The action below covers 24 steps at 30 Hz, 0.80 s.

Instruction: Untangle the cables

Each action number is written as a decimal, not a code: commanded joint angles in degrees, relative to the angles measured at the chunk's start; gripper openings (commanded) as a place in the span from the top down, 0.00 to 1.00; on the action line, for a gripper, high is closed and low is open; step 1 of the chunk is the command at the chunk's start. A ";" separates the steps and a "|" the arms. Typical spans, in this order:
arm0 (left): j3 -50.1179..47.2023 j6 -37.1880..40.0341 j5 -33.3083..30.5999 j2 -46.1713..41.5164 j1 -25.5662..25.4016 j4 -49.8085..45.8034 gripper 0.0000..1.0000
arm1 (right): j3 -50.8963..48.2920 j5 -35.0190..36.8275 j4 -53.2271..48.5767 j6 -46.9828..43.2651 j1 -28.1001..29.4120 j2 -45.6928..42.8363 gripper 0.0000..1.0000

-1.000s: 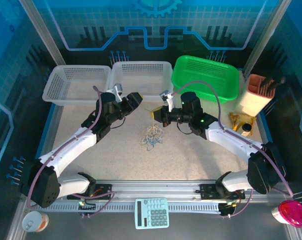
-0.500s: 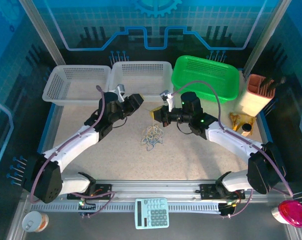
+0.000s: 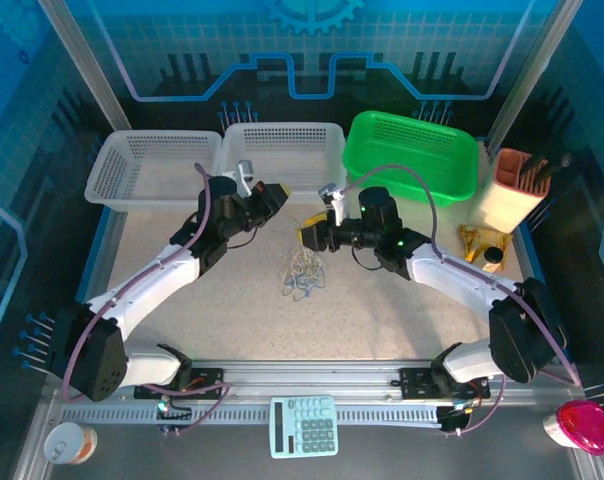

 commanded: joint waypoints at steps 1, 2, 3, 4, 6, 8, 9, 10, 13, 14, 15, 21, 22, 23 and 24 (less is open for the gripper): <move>4.37 -0.55 1.96 0.54 -1.25 1.02 1.00 | -0.89 2.05 4.50 0.92 0.38 3.24 0.44; 5.25 -0.70 2.30 0.77 -1.50 0.96 1.00 | -0.81 2.45 5.41 1.34 0.50 4.22 0.43; 6.13 -0.84 2.58 0.94 -1.73 1.02 1.00 | -0.73 2.82 6.00 1.69 0.71 5.27 0.43; 6.83 -0.97 2.77 1.21 -1.95 0.95 1.00 | -0.63 3.08 6.42 1.81 1.00 6.10 0.43; 8.62 -1.08 3.29 1.60 -2.44 0.42 1.00 | -0.23 4.23 7.06 2.10 1.69 8.02 0.43; 9.96 -1.16 3.61 1.88 -2.91 -0.11 1.00 | 0.00 5.15 7.64 2.26 2.17 9.50 0.43; 10.45 -1.24 3.75 1.87 -3.13 -0.12 1.00 | 0.15 5.75 7.99 2.48 2.32 10.30 0.43; 10.87 -1.23 3.74 1.79 -3.34 -0.20 1.00 | 0.17 6.25 8.34 2.71 2.38 10.83 0.43; 12.00 -1.36 3.92 1.36 -3.98 -0.59 1.00 | 0.18 7.56 9.19 3.46 2.40 12.49 0.45; 12.39 -1.26 3.92 1.14 -4.07 -0.86 1.00 | 0.09 7.76 9.36 3.50 2.42 12.95 0.46; 12.75 -1.22 4.00 0.93 -4.22 -1.18 1.00 | 0.01 7.87 9.31 3.59 2.41 13.27 0.47; 15.24 -1.03 4.49 -0.04 -4.36 -2.46 1.00 | -1.80 9.72 8.52 3.04 2.35 14.10 0.51; 15.83 -0.85 4.45 -0.19 -4.43 -2.85 1.00 | -2.78 10.10 8.26 3.06 2.37 14.21 0.53; 16.54 -0.60 4.44 -0.36 -4.40 -3.29 1.00 | -3.06 10.40 7.98 2.95 2.35 14.28 0.57; 17.33 -0.30 4.36 -0.50 -4.37 -3.92 1.00 | -3.54 10.60 7.95 2.85 2.35 14.30 0.60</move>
